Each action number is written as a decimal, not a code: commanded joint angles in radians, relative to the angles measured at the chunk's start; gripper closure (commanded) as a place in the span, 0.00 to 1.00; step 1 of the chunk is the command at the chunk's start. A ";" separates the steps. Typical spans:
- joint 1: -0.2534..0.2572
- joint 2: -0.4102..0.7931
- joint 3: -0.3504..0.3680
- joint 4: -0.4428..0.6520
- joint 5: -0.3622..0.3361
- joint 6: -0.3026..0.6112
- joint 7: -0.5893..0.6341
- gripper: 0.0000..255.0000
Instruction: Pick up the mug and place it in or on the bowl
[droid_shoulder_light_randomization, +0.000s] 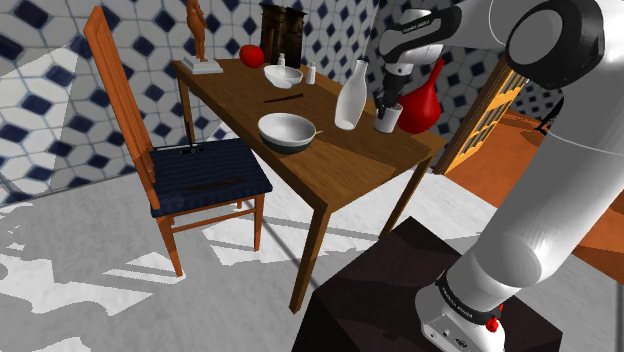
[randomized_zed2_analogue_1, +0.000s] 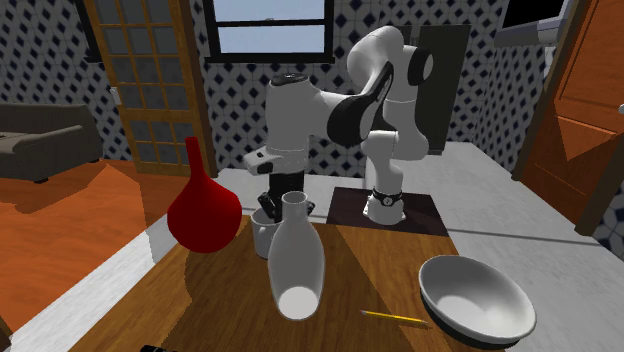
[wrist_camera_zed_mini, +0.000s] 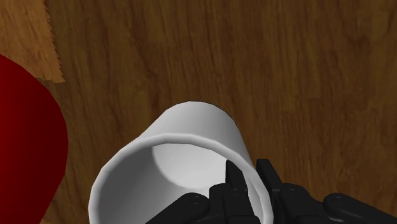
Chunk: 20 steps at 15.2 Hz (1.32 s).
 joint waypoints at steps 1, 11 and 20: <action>0.002 -0.010 0.000 0.017 -0.004 -0.026 0.003 1.00; 0.004 -0.035 -0.002 0.121 -0.013 -0.154 0.004 1.00; 0.002 -0.038 -0.004 0.238 -0.014 -0.274 0.000 1.00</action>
